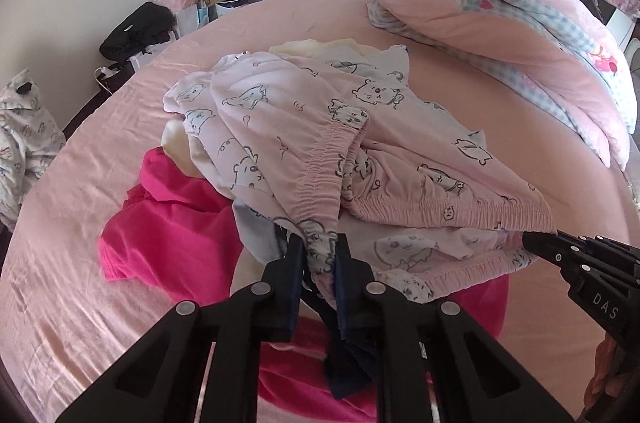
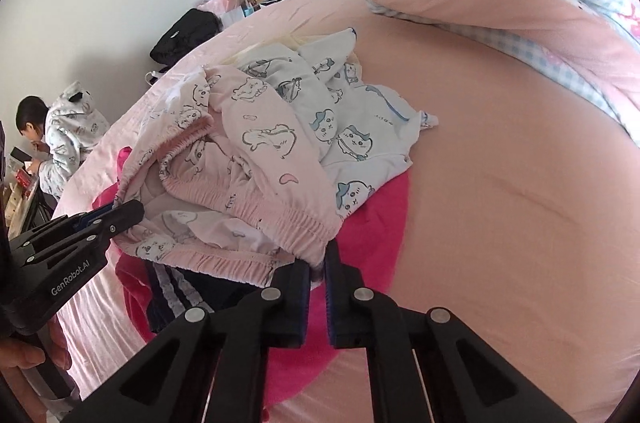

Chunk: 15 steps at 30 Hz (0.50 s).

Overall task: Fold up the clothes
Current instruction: 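Grasp the pink cartoon-print pajama pants waistband with both grippers from the pile, then lift the pants with both grippers and pull them off the pile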

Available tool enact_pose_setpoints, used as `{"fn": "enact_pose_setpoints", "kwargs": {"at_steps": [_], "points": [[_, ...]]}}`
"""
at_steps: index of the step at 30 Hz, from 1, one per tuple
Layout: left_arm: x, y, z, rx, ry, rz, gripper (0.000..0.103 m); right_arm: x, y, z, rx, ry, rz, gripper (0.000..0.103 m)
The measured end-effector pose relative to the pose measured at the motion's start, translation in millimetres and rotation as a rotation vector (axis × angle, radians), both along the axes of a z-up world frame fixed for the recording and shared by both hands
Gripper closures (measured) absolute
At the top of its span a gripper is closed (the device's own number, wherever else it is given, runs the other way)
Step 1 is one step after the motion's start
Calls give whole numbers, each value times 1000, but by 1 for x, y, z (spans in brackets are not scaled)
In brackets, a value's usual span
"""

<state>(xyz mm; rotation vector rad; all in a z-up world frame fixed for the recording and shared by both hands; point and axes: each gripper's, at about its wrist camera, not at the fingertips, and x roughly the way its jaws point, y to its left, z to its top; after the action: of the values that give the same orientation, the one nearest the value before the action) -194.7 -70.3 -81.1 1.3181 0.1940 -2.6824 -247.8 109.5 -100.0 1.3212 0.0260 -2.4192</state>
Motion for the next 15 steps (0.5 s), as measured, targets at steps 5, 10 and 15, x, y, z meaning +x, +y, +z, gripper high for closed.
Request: {"fn": "enact_pose_setpoints", "kwargs": {"at_steps": [5,10,15], "points": [[40,27,6,38,15,-29,97,33,18,16,2,18,3,99],[82,59,-3,63,2,-67,97,85,35,14,22,18,25,99],[101,71,-22,107,-34,-80,97,120,54,2,46,-15,6,99]]}}
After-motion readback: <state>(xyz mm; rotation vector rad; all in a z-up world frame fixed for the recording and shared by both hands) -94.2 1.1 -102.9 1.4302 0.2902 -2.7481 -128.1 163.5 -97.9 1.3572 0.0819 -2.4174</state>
